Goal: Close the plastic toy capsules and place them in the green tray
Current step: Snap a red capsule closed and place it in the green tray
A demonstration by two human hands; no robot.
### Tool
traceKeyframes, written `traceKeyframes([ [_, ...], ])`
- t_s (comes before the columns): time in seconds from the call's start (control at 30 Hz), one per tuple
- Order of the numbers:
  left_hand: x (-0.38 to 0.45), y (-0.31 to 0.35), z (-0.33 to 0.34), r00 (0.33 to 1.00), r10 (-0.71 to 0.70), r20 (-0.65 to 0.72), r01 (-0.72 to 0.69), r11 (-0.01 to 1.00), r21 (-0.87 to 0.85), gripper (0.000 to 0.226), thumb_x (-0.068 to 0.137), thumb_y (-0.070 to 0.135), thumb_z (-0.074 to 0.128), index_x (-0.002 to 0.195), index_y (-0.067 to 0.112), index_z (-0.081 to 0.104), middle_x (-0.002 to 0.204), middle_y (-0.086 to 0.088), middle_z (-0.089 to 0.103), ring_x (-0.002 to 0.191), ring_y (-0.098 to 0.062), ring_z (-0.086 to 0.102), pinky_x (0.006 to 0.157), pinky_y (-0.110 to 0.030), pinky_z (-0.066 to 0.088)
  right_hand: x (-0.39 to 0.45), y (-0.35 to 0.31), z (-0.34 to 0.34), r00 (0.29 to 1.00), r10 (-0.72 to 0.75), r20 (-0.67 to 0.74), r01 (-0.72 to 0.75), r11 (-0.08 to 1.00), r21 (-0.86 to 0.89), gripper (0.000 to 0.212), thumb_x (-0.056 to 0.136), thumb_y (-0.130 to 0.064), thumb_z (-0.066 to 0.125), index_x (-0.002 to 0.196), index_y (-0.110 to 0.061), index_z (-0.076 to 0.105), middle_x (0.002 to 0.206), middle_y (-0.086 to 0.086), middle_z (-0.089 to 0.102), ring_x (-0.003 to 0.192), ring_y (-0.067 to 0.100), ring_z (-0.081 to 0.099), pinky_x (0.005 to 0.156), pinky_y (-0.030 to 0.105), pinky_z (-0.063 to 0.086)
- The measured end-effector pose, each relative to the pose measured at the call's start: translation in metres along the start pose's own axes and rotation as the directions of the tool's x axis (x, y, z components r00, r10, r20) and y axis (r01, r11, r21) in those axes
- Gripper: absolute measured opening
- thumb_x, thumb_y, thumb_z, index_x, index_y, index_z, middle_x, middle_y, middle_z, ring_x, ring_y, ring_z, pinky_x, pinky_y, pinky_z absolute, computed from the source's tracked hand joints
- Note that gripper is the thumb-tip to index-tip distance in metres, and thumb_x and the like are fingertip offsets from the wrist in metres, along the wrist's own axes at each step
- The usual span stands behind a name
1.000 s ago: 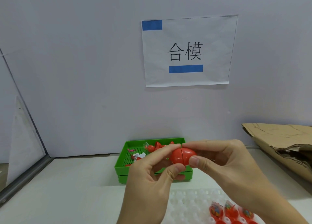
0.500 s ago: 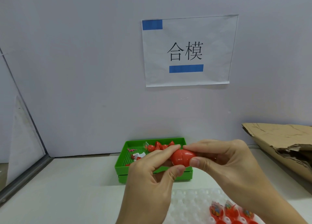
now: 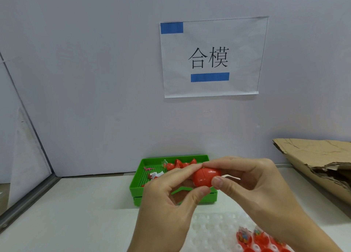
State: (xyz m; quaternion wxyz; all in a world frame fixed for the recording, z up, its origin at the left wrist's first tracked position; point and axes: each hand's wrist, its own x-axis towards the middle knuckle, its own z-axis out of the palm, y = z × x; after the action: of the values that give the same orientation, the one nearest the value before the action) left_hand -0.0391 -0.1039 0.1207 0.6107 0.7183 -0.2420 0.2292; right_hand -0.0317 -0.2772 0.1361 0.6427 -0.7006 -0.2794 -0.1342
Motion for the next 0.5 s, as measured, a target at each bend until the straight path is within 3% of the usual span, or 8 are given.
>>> traceKeyframes([
  [0.17,0.002,0.0,0.003,0.988,0.142,-0.059,-0.124,0.963,0.239,0.055,0.069,0.014,0.073,0.11,0.05,0.066,0.093,0.023,0.071,0.088,0.001,0.068,0.078,-0.014,0.054,0.002,0.002,0.006,0.996,-0.032,-0.081,0.029,0.999,-0.033,0.031,0.072,-0.003,0.075,0.089,-0.028,0.081,0.089,-0.003,0.077,0.088,0.017,0.074,0.077,0.027,0.06],
  [0.3,-0.001,-0.006,0.005,0.968,0.232,-0.097,-0.186,0.92,0.345,0.043,0.07,0.007,0.069,0.111,0.019,0.074,0.091,0.02,0.071,0.087,0.005,0.066,0.077,-0.013,0.054,0.001,0.002,0.011,0.99,-0.09,-0.113,0.077,0.99,-0.115,0.045,0.073,0.015,0.074,0.084,-0.028,0.081,0.085,-0.008,0.077,0.082,0.009,0.073,0.072,0.018,0.057],
  [0.5,-0.002,-0.004,0.008,0.968,0.222,-0.116,-0.17,0.923,0.346,0.038,0.069,0.007,0.07,0.107,0.011,0.076,0.091,0.015,0.072,0.083,0.001,0.067,0.075,-0.019,0.057,0.0,0.002,0.014,0.983,-0.128,-0.135,0.104,0.979,-0.174,0.045,0.073,0.015,0.075,0.087,-0.027,0.081,0.08,-0.01,0.073,0.08,0.009,0.071,0.069,0.016,0.055],
])
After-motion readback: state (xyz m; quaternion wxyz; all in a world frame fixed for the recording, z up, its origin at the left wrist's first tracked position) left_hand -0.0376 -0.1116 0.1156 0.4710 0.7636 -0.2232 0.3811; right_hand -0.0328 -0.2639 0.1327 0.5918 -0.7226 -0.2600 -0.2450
